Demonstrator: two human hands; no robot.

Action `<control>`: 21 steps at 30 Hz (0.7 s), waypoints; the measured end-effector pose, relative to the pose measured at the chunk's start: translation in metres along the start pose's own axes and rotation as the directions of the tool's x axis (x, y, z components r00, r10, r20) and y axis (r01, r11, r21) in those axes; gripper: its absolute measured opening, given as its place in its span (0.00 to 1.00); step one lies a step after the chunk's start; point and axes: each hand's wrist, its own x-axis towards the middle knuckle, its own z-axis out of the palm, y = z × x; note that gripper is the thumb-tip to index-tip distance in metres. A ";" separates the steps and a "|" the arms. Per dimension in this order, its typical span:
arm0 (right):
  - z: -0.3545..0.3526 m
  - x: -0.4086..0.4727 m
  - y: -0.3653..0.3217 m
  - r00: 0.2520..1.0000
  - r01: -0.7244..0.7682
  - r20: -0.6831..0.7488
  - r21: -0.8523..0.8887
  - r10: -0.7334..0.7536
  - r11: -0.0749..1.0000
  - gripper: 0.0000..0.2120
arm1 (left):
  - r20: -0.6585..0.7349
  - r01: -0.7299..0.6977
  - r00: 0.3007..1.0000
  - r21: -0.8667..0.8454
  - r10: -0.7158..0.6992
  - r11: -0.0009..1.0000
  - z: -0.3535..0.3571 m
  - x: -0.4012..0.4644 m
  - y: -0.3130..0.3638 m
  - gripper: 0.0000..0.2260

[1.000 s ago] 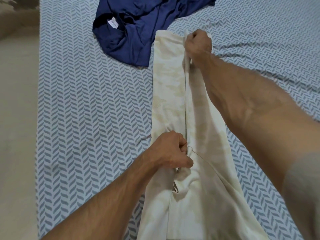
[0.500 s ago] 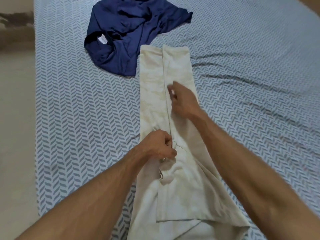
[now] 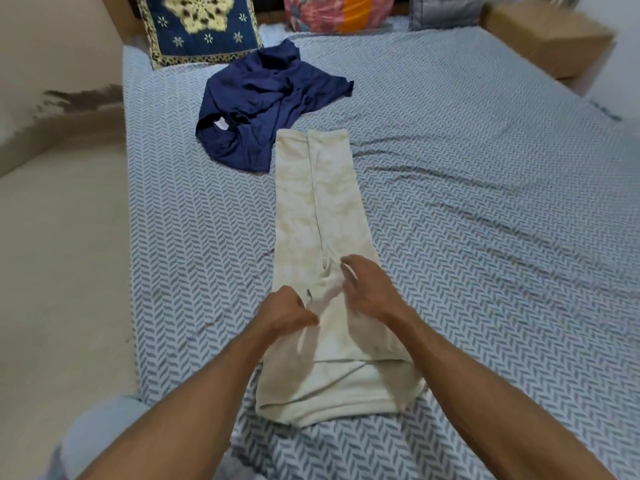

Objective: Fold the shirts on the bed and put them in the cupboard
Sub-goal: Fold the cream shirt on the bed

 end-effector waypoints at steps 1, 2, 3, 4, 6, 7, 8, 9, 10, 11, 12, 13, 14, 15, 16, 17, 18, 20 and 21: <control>0.001 -0.022 0.009 0.999 0.026 0.023 -0.028 -0.025 0.999 0.26 | 0.010 0.010 1.000 -0.068 -0.009 0.998 0.001 -0.007 -0.003 0.12; 0.001 -0.042 0.019 0.997 0.064 0.056 -0.054 -0.061 0.996 0.31 | 0.017 0.015 1.000 -0.167 -0.012 0.986 0.004 -0.012 -0.004 0.11; 0.001 -0.061 0.029 0.991 0.107 0.091 -0.090 -0.099 0.990 0.36 | 0.017 0.021 1.000 -0.270 -0.017 0.963 0.006 -0.015 -0.005 0.09; 0.001 -0.080 0.041 0.984 0.149 0.119 -0.114 -0.135 0.982 0.40 | 0.012 0.034 0.999 -0.353 -0.032 0.935 0.011 -0.020 -0.004 0.07; 0.002 -0.112 0.063 0.977 0.194 0.121 -0.141 -0.178 0.971 0.43 | -0.020 0.050 0.998 -0.444 -0.066 0.895 0.020 -0.024 -0.003 0.06; 0.002 -0.123 0.069 0.978 0.199 0.097 -0.150 -0.186 0.968 0.43 | -0.028 0.062 0.996 -0.464 -0.085 0.884 0.024 -0.026 -0.004 0.07; 0.002 -0.132 0.075 0.981 0.193 0.054 -0.151 -0.187 0.969 0.40 | -0.015 0.081 0.995 -0.486 -0.101 0.870 0.027 -0.031 -0.004 0.07; 0.001 -0.140 0.078 0.986 0.168 0.003 -0.145 -0.169 0.975 0.37 | 0.022 0.111 0.993 -0.518 -0.116 0.848 0.032 -0.037 -0.005 0.07; 0.000 -0.144 0.080 0.990 0.130 -0.044 -0.126 -0.137 0.983 0.33 | 0.071 0.144 0.990 -0.549 -0.125 0.823 0.035 -0.043 -0.007 0.10; 0.000 -0.147 0.082 0.992 0.086 -0.084 -0.101 -0.095 0.991 0.30 | 0.116 0.162 0.986 -0.573 -0.116 0.804 0.037 -0.047 -0.010 0.13; 0.001 -0.153 0.084 0.991 0.045 -0.122 -0.082 -0.054 0.996 0.27 | 0.140 0.167 0.985 -0.580 -0.105 0.798 0.041 -0.054 -0.013 0.15; 0.001 -0.154 0.086 0.989 0.020 -0.146 -0.072 -0.031 0.997 0.25 | 0.141 0.164 0.985 -0.587 -0.099 0.793 0.041 -0.055 -0.015 0.18; 0.002 -0.160 0.089 0.987 0.013 -0.162 -0.066 -0.024 0.998 0.23 | 0.128 0.159 0.986 -0.594 -0.103 0.789 0.043 -0.058 -0.018 0.19; 0.002 -0.163 0.092 0.984 0.019 -0.175 -0.074 -0.032 0.997 0.22 | 0.107 0.155 0.988 -0.599 -0.112 0.786 0.043 -0.059 -0.021 0.20; 0.002 -0.169 0.096 0.982 0.032 -0.182 -0.077 -0.046 0.997 0.21 | 0.086 0.150 0.989 -0.604 -0.123 0.783 0.043 -0.061 -0.023 0.20; 0.003 -0.172 0.100 0.979 0.042 -0.195 -0.081 -0.057 0.996 0.21 | 0.067 0.143 0.989 -0.611 -0.129 0.779 0.043 -0.064 -0.024 0.21; 0.003 -0.175 0.103 0.977 0.049 -0.202 -0.086 -0.066 0.995 0.20 | 0.052 0.134 0.990 -0.619 -0.130 0.774 0.043 -0.066 -0.026 0.21; 0.006 -0.177 0.108 0.972 0.063 -0.218 -0.103 -0.084 0.993 0.20 | 0.024 0.108 0.992 -0.637 -0.121 0.763 0.043 -0.073 -0.030 0.21; 0.009 -0.177 0.108 0.971 0.063 -0.224 -0.106 -0.086 0.992 0.20 | -0.020 0.074 0.994 -0.617 -0.109 0.784 0.044 -0.077 -0.034 0.20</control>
